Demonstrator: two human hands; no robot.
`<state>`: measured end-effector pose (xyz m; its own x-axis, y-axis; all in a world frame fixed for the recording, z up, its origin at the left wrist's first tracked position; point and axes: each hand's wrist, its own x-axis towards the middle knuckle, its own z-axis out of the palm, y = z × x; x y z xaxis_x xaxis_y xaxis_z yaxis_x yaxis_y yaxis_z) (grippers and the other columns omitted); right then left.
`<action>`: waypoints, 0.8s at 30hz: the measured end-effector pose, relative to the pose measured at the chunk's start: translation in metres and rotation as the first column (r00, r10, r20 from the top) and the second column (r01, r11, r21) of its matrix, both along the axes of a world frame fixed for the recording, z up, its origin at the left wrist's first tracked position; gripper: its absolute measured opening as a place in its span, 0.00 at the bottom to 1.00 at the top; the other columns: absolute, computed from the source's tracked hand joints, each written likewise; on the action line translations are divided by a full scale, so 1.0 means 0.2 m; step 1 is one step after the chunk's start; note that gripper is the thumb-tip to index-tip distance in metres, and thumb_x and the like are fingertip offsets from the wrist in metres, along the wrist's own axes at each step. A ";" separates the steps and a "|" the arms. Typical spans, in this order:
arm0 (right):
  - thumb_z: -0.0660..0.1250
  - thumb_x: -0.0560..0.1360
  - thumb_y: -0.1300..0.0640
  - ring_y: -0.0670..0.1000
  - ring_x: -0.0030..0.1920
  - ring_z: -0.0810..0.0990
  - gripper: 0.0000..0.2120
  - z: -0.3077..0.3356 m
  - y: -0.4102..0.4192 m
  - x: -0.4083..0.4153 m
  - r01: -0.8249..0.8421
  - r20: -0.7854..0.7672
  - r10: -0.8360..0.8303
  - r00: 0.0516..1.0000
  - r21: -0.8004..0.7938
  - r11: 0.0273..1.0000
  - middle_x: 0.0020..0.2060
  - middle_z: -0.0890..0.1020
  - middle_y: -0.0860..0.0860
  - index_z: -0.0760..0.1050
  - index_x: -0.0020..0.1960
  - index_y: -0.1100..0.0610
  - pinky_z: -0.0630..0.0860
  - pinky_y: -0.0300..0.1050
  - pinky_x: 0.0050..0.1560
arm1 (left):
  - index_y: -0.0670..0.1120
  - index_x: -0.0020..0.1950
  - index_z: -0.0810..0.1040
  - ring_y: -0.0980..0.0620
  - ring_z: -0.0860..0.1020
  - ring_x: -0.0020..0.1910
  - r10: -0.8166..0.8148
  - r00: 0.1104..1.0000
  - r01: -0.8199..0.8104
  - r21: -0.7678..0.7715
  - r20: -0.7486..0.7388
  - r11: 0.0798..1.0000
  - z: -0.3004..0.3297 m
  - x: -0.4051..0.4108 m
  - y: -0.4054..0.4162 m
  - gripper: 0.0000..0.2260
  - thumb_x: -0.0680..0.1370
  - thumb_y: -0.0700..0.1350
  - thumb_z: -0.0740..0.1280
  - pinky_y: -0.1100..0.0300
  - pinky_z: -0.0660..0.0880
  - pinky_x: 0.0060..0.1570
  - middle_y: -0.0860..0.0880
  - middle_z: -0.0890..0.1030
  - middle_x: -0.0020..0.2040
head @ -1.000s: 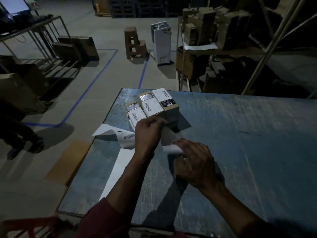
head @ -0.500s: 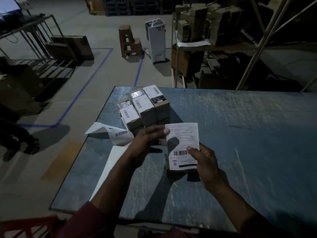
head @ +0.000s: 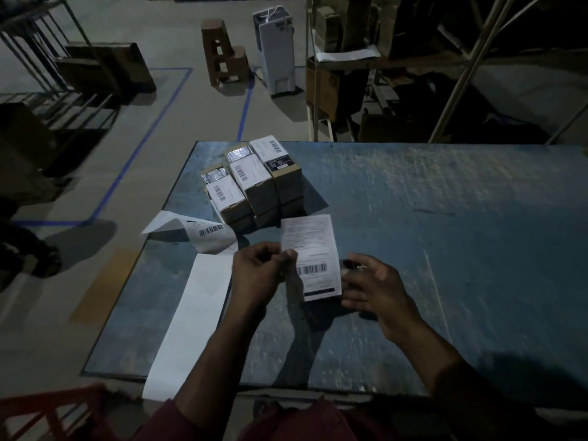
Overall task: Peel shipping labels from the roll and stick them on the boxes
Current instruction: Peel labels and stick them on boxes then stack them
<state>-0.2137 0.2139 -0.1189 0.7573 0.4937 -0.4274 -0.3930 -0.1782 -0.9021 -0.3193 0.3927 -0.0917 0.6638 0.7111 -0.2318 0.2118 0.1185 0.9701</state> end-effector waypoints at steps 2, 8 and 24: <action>0.74 0.78 0.56 0.55 0.48 0.89 0.13 -0.01 -0.05 0.03 0.024 0.033 -0.023 0.999 -0.032 0.999 0.50 0.88 0.53 0.81 0.62 0.52 0.82 0.52 0.48 | 0.45 0.38 0.85 0.44 0.86 0.39 -0.034 0.999 0.034 -0.048 -0.008 0.998 -0.02 -0.03 0.04 0.09 0.78 0.36 0.75 0.47 0.83 0.46 0.43 0.88 0.40; 0.75 0.77 0.55 0.55 0.48 0.88 0.06 -0.02 -0.06 0.03 -0.038 0.074 0.046 0.996 -0.102 0.994 0.44 0.89 0.52 0.85 0.52 0.55 0.84 0.53 0.52 | 0.42 0.40 0.84 0.49 0.82 0.33 -0.112 0.987 0.083 -0.237 -0.115 0.968 -0.14 -0.06 0.01 0.08 0.79 0.37 0.73 0.55 0.77 0.39 0.43 0.86 0.38; 0.81 0.71 0.61 0.43 0.28 0.82 0.15 -0.16 0.03 0.12 0.111 0.160 -0.068 0.985 -0.280 0.954 0.44 0.87 0.57 0.79 0.53 0.60 0.73 0.33 0.26 | 0.41 0.41 0.87 0.51 0.84 0.30 -0.052 0.963 0.026 -0.101 -0.265 0.995 -0.31 0.09 0.00 0.05 0.77 0.41 0.77 0.64 0.70 0.24 0.47 0.87 0.36</action>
